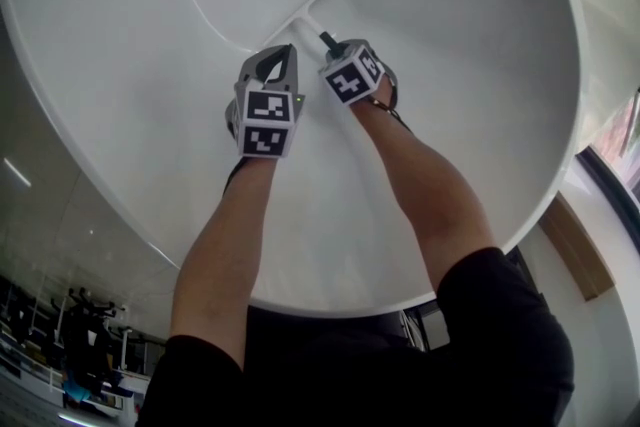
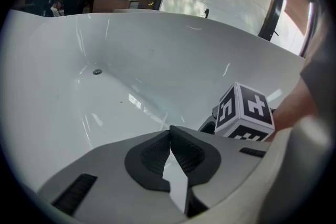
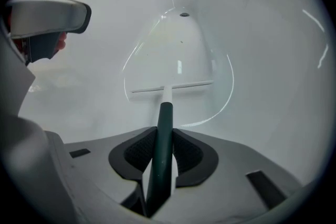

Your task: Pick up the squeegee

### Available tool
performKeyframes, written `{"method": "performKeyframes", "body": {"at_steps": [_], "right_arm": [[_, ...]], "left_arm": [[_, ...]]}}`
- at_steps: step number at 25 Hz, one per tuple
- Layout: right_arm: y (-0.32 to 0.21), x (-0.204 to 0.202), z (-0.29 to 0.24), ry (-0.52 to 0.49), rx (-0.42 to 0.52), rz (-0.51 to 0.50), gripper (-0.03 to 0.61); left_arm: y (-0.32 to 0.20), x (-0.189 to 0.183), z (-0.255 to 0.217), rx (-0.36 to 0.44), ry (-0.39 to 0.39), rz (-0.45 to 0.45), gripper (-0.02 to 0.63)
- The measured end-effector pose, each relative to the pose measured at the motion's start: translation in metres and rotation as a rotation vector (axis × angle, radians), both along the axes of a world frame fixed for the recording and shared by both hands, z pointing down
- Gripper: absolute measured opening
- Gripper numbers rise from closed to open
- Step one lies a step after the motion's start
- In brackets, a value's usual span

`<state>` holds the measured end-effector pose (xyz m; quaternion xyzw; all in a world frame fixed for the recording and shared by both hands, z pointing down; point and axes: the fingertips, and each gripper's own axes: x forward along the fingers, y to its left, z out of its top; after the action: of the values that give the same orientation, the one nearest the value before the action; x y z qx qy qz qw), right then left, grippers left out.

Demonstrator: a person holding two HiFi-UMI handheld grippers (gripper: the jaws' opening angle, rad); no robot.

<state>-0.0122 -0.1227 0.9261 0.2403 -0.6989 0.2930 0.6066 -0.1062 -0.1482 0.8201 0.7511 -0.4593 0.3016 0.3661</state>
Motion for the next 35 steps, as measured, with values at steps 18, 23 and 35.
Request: {"method": "performKeyframes", "body": {"at_steps": [18, 23, 35], "right_arm": [[-0.025, 0.016, -0.355, -0.310, 0.322, 0.096, 0.100], [0.002, 0.032, -0.474, -0.455, 0.448, 0.066, 0.100], [0.109, 0.089, -0.619, -0.662, 0.582, -0.053, 0.100]], "left_arm": [[0.017, 0.006, -0.307, 0.314, -0.028, -0.097, 0.002], [0.064, 0.022, -0.402, 0.409, -0.043, -0.110, 0.002], [0.163, 0.113, -0.550, 0.628, -0.055, -0.065, 0.002]]}}
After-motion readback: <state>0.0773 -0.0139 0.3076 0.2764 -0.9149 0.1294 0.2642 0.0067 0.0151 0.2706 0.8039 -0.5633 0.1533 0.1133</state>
